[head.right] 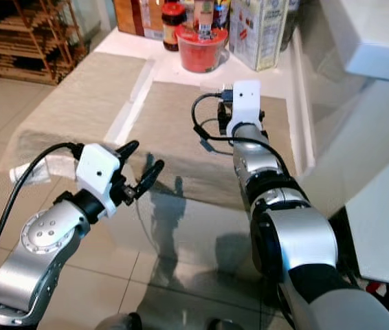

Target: Setting the table

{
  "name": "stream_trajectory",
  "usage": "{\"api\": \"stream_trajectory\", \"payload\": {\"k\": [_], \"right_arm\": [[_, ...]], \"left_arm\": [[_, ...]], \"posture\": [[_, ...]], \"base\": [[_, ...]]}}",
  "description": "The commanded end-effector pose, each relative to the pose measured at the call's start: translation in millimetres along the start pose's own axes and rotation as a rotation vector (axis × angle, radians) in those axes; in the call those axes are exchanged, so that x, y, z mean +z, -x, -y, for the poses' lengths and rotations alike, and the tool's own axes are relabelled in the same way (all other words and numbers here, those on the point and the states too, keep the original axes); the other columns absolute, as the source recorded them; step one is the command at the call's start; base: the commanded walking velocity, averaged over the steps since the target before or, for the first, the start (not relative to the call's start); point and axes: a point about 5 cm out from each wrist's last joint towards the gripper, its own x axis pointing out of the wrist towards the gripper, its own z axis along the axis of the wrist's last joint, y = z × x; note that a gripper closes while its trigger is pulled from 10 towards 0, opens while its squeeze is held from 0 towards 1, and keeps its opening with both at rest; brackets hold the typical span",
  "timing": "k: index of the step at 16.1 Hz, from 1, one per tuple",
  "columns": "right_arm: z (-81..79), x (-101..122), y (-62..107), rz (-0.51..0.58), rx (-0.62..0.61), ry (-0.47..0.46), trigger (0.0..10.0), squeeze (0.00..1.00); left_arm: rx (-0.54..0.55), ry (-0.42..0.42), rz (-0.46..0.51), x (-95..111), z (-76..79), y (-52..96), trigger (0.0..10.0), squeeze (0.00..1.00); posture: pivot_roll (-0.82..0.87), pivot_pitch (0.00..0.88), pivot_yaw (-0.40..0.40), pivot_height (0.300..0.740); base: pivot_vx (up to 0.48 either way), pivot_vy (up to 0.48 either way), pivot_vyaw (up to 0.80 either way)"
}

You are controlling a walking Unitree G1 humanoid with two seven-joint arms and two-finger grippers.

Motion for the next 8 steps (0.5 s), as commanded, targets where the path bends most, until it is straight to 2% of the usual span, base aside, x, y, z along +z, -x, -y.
{"api": "stream_trajectory", "payload": {"k": [1,7,8], "right_arm": [[0.6,0.0,-0.4,-0.011,0.004,0.019,10.0,0.00],[3.2,-2.1,-0.1,-0.018,-0.003,0.023,10.0,0.00],[3.7,-2.4,-0.1,-0.020,-0.004,0.022,10.0,0.00]], "left_arm": [[0.003,-0.003,0.019,4.4,0.7,0.0,10.0,0.00],[-0.018,-0.013,0.026,4.2,2.7,0.0,10.0,0.00],[-0.015,-0.012,0.020,3.8,2.3,-0.2,10.0,0.00]], "posture": [[0.16,0.115,-0.020,0.740],[0.16,0.109,-0.016,0.740],[0.16,0.109,-0.015,0.740]], "base": [[0.000,0.000,0.00],[0.000,0.000,0.00],[0.480,0.000,0.00]]}}
